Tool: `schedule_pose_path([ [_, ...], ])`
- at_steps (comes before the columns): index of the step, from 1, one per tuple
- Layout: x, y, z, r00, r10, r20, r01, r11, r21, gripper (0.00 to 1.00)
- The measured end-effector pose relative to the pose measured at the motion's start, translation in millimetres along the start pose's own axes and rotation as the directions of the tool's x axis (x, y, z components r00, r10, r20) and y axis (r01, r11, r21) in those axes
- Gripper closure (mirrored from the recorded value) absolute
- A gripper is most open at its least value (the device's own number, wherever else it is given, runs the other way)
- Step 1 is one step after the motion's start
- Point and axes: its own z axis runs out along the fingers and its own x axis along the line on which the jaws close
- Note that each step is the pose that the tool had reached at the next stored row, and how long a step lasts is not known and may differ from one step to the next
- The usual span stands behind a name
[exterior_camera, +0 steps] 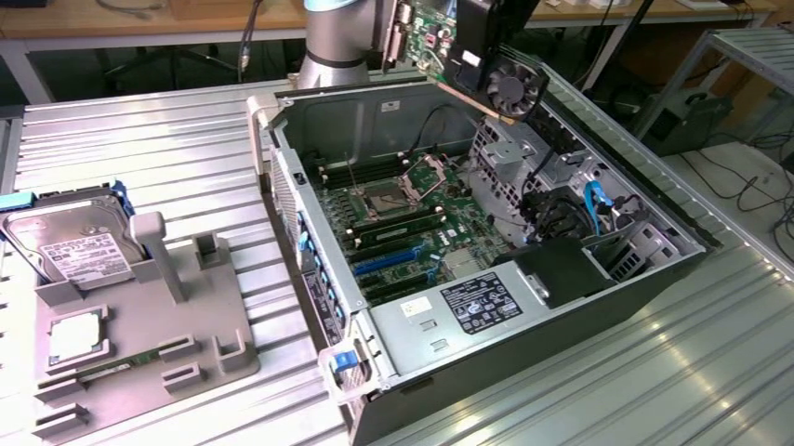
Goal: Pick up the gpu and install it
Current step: 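Insert the gpu into the slot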
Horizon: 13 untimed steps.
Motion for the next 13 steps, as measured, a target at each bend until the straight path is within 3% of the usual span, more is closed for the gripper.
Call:
schedule_pose_path([
  [7, 0.1, -0.1, 0.0, 0.9964, -0.084, -0.0053, 0.084, 0.9964, -0.0004, 0.73],
  [13, 0.2, -0.3, 0.0, 0.9876, -0.157, -0.0098, 0.157, 0.9876, -0.0010, 0.73],
])
